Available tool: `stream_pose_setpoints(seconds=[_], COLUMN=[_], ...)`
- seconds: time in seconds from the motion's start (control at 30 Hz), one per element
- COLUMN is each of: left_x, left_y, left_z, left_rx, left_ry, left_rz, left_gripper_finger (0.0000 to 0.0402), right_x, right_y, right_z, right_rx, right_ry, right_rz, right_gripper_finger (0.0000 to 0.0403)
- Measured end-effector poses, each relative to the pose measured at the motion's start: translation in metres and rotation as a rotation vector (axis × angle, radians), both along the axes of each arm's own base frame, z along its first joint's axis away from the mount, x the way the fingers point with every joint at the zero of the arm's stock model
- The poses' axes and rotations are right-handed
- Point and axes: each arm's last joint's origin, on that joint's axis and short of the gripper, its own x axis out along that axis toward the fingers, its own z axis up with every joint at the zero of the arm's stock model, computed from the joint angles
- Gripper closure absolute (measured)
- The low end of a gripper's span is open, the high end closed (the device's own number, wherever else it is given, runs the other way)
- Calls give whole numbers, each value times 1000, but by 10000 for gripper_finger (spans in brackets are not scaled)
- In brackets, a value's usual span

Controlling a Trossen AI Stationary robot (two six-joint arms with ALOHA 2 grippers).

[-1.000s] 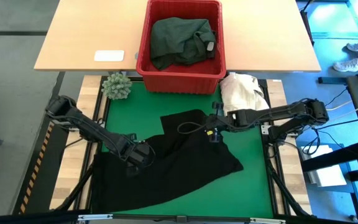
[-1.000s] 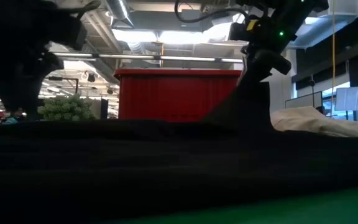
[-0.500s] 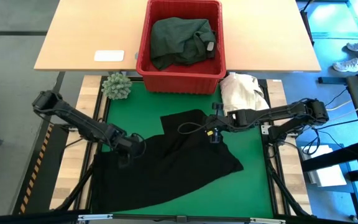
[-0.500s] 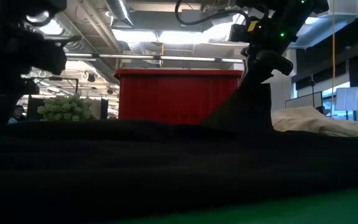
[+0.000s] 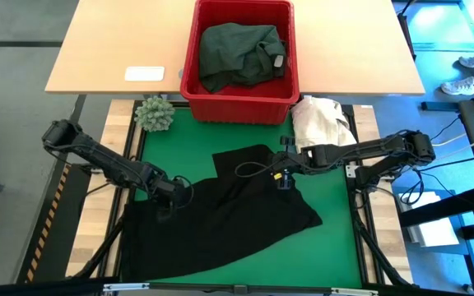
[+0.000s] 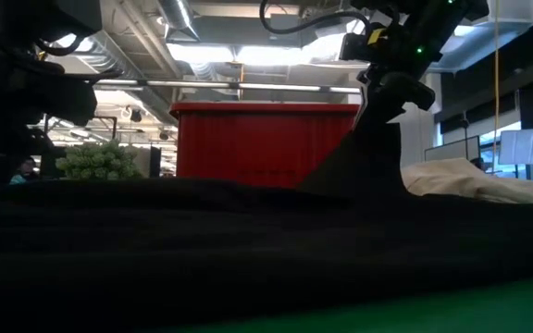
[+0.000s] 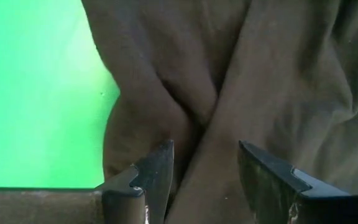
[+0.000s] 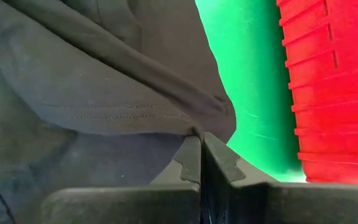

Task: Fold laundry
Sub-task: Fold the black shirt

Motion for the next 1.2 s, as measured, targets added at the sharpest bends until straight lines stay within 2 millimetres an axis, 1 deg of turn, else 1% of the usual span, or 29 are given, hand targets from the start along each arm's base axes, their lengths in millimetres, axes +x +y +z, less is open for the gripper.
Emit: stream_pose_setpoints(seconds=[0.2,0.53,0.6,0.7,0.77,0.87,0.9,0.97,1.03,1.1,1.2], left_x=[0,5,5,5,6,5,5,5,7,10,15], left_y=[1,-2,-2,-1,-1,-2,-2,-5,-10,-14,-21], left_z=[-3,-11,-12,-12,-12,-12,-12,-11,-4,6,28], left_rx=[30,18,24,49,53,36,24,8,4,21,76], left_ry=[23,43,46,35,31,36,38,41,37,41,33], left_rz=[6,-2,-17,-26,-39,-44,-47,-64,-86,-101,-117], left_gripper_finger=[230,231,236,267,307,380,389,397,400,401,401], right_x=[0,0,0,0,0,0,0,0,0,0,1], right_y=[0,0,0,0,0,0,0,0,0,0,0], right_z=[0,0,0,0,0,0,0,0,0,0,1], right_rx=[0,0,0,-2,-2,-4,-7,-12,-13,-13,-14], right_ry=[0,-2,-2,-1,0,1,1,1,1,1,-6], right_rz=[1,1,2,3,4,5,4,1,1,1,2], right_gripper_finger=[403,403,403,403,403,403,403,403,403,403,403])
